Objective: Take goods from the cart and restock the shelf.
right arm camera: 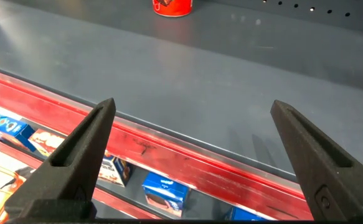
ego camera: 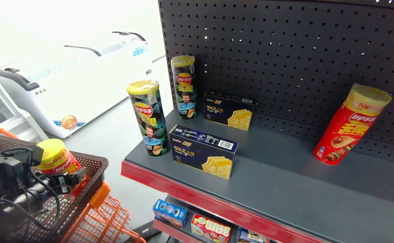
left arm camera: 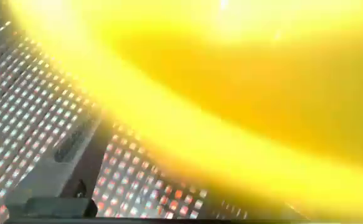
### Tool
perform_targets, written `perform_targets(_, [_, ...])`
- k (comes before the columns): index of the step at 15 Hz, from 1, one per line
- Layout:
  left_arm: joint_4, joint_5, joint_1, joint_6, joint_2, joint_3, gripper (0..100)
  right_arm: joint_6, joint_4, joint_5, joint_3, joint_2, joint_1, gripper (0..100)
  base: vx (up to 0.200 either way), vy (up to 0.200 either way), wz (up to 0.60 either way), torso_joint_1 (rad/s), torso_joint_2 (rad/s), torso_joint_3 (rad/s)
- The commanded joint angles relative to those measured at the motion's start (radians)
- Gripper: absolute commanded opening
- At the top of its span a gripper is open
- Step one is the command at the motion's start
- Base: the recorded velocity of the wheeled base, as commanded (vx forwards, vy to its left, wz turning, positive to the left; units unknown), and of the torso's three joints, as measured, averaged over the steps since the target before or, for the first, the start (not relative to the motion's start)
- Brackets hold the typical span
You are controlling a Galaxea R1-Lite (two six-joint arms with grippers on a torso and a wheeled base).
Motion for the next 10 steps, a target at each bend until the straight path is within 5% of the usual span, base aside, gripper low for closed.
perform_targets(1, [-0.023, 0.0, -0.015, -0.002, 0.054, -0.035, 100, -0.001, 0.0, 0.0, 0.0, 0.0, 0.0, 100, 0.0, 0.0, 0.0, 0.0, 0.0, 0.0])
perform_targets(10, [-0.088, -0.002, -0.044, 0.017, 0.097, -0.077, 100, -0.001, 0.0, 0.0, 0.0, 0.0, 0.0, 100, 0.0, 0.0, 0.0, 0.0, 0.0, 0.0])
